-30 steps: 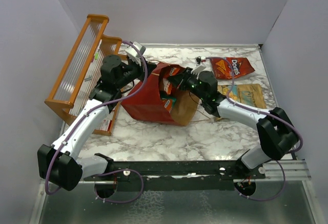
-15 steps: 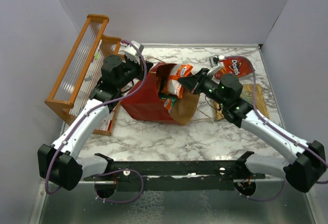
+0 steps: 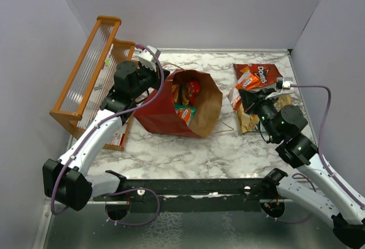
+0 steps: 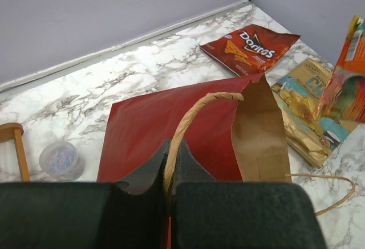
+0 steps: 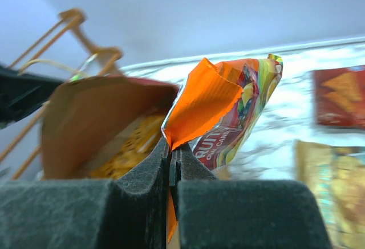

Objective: Take the snacks out of the paper bag
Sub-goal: Place the snack at the center of the board.

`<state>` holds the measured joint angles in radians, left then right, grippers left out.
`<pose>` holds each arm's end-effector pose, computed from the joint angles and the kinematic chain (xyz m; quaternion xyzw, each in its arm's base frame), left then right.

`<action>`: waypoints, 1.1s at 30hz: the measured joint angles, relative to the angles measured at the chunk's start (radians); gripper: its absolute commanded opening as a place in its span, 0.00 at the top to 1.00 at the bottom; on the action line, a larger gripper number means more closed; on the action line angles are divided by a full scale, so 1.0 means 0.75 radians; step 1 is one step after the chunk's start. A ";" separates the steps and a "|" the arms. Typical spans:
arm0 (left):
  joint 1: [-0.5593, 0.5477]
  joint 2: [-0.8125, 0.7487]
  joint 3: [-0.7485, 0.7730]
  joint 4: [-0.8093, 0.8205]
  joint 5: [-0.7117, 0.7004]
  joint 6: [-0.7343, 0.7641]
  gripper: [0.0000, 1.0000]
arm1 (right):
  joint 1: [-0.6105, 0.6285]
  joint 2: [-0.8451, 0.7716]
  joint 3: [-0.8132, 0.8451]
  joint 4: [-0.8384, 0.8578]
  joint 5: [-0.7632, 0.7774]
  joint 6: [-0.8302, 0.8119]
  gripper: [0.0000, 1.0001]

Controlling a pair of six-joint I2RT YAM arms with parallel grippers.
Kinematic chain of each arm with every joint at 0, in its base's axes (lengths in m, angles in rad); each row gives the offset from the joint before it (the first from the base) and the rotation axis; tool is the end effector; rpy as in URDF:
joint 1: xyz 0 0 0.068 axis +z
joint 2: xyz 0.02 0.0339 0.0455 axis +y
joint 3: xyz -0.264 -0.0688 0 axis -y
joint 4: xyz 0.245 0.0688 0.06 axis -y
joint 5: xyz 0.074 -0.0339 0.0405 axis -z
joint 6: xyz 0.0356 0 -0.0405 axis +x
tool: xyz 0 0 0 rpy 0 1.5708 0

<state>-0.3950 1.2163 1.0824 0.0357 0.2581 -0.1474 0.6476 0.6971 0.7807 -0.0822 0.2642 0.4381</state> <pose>0.2615 -0.1189 0.3772 0.1765 0.7185 -0.2703 0.6161 0.1373 0.0922 0.3634 0.0195 0.7064 0.2827 0.6487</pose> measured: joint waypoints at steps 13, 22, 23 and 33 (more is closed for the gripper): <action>0.000 0.000 0.001 0.000 -0.003 0.000 1.00 | -0.003 0.223 0.113 0.032 0.617 -0.277 0.99; -0.005 -0.007 0.001 0.001 -0.003 -0.002 1.00 | -0.379 0.593 0.166 0.103 0.417 -0.058 0.99; -0.008 -0.010 0.001 0.001 -0.003 -0.002 1.00 | -0.414 0.620 0.174 0.113 0.391 -0.038 0.99; -0.015 -0.027 0.001 0.000 -0.004 -0.001 1.00 | -0.671 1.127 0.417 0.334 0.093 0.252 0.99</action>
<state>-0.4065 1.1957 1.0828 0.0357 0.2554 -0.1482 0.1444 1.5421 1.0935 0.1684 0.3340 0.6270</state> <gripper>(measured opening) 0.013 0.020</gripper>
